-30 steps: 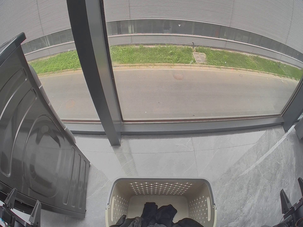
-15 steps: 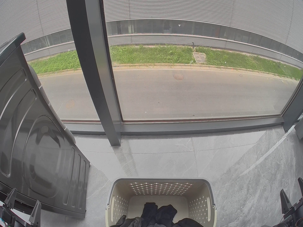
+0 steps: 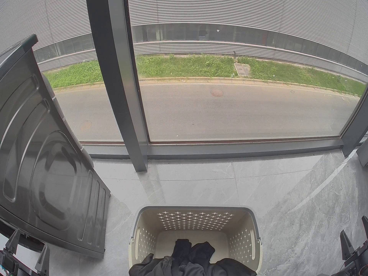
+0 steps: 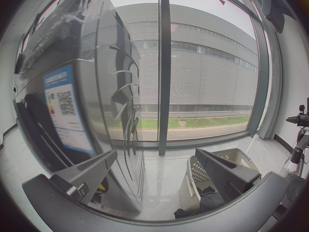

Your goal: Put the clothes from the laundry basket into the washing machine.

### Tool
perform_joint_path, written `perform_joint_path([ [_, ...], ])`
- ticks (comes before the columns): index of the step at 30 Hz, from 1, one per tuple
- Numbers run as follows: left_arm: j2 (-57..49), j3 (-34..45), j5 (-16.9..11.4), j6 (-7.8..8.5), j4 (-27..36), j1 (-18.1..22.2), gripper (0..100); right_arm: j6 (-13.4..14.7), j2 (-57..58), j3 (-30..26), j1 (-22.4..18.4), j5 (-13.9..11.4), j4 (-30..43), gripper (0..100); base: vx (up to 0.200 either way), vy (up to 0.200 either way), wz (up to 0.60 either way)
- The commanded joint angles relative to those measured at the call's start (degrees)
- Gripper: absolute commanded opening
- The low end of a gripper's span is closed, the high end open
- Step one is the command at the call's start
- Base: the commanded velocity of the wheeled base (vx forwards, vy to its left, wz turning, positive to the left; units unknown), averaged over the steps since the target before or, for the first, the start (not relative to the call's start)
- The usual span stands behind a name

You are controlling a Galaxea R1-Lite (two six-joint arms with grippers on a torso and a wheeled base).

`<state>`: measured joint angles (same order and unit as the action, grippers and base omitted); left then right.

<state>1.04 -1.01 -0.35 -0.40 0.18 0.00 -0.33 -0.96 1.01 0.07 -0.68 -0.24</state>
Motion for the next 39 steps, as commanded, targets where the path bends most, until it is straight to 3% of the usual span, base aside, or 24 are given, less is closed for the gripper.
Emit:
perform_joint_path([
  [1,-1.04,0.92,0.0,-0.04,0.08,0.0,100,-0.02,0.08,-1.01,0.01,-0.02,-0.02,100,-0.2,0.0,0.0],
  [29,-0.95,0.92,0.0,-0.04,-0.01,0.0,100,-0.02,0.08,-1.01,0.01,-0.02,-0.02,100,-0.2,0.0,0.0],
  [39,-1.04,0.92,-0.26,-0.3,-0.01,0.0,100,-0.02,0.08,-1.01,0.01,-0.02,-0.02,100,0.0,0.02,0.0],
])
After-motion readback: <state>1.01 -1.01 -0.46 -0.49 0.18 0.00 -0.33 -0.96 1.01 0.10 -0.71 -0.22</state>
